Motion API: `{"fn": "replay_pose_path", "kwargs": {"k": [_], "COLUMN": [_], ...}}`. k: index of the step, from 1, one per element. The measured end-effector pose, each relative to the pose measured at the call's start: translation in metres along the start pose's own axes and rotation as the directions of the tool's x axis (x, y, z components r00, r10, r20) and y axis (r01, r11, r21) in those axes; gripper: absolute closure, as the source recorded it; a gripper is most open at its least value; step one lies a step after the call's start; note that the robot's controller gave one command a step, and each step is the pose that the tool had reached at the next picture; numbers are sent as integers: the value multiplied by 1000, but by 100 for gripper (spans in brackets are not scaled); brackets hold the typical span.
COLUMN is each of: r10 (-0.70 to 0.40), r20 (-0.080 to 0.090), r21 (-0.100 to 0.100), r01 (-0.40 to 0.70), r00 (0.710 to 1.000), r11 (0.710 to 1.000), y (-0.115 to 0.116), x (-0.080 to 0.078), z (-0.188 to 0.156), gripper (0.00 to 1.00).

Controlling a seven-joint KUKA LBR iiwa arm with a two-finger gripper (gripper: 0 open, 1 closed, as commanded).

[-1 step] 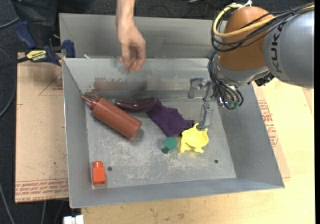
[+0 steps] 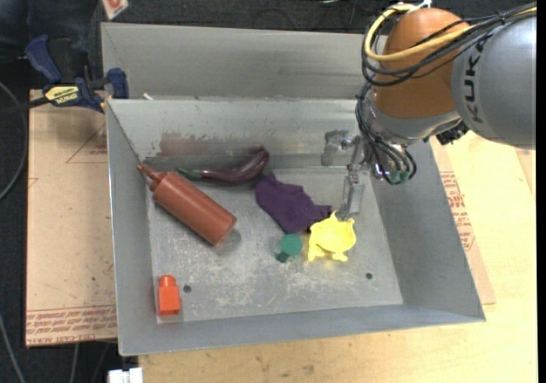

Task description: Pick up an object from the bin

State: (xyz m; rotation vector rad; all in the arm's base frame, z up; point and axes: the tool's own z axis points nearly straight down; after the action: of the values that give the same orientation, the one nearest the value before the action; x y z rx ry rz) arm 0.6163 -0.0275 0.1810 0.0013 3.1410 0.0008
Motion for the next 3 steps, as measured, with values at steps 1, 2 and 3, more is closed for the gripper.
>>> {"fn": "replay_pose_path", "kwargs": {"k": [1, 2, 3], "r10": [-52, -74, -254], "r20": [8, 1, 13], "r21": [0, 1, 0], "r01": [52, 74, 254], "r00": [999, 997, 967], "r11": [999, 997, 967], "y": [-13, 2, 5], "x": [-2, 6, 26], "z": [33, 74, 107], "gripper": [0, 0, 100]}}
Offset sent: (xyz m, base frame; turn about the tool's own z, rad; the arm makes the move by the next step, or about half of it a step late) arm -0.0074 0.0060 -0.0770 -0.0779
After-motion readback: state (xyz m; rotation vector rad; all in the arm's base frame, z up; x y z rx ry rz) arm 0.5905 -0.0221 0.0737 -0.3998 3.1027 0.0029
